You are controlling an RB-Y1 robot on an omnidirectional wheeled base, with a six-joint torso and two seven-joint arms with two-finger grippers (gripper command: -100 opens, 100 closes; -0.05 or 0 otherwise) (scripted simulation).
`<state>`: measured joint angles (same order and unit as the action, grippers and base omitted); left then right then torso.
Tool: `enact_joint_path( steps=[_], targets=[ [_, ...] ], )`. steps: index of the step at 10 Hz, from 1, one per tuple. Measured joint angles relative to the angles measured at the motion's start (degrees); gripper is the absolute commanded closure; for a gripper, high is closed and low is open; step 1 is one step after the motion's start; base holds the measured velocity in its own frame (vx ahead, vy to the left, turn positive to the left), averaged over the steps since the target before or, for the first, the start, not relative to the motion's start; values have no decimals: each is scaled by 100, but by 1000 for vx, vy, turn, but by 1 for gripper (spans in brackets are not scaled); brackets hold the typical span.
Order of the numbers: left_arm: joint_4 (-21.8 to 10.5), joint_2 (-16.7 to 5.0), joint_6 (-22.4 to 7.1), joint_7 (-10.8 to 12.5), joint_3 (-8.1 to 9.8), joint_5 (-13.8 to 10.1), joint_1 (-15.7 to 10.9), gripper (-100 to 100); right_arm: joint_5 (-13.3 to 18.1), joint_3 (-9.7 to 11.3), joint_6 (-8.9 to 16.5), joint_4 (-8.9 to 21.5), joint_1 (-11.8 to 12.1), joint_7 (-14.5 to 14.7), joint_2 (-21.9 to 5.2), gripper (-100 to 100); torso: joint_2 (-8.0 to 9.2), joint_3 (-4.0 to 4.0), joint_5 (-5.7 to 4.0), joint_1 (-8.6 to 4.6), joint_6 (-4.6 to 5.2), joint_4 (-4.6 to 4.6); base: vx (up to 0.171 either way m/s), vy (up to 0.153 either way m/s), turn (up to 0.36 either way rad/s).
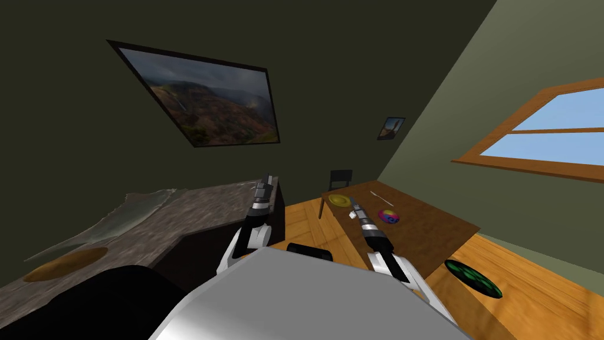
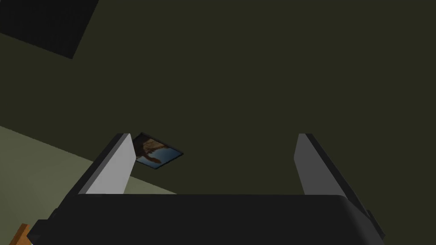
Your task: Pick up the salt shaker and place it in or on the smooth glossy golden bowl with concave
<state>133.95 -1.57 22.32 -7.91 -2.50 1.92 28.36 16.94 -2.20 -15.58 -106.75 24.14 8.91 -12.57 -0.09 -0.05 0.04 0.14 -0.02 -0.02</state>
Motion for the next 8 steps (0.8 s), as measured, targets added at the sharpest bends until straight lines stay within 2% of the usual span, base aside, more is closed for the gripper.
enact_joint_path(
  steps=[2,5,8],
  targets=[
    [0,0,0,0,0,0,0,0,140,-21,72,380,-100,143,-164,-100,-2,-1,-1,-4,2,-1,30,37,-74],
    [0,0,0,0,0,0,0,0,423,60,359,801,-228,451,-298,-100,-5,-3,-1,-5,0,-1,33,30,-37],
    [0,0,0,0,0,0,0,0,580,56,433,1310,-377,623,-456,-100,-3,-1,-2,-12,1,-1,27,17,-29]
  ],
)
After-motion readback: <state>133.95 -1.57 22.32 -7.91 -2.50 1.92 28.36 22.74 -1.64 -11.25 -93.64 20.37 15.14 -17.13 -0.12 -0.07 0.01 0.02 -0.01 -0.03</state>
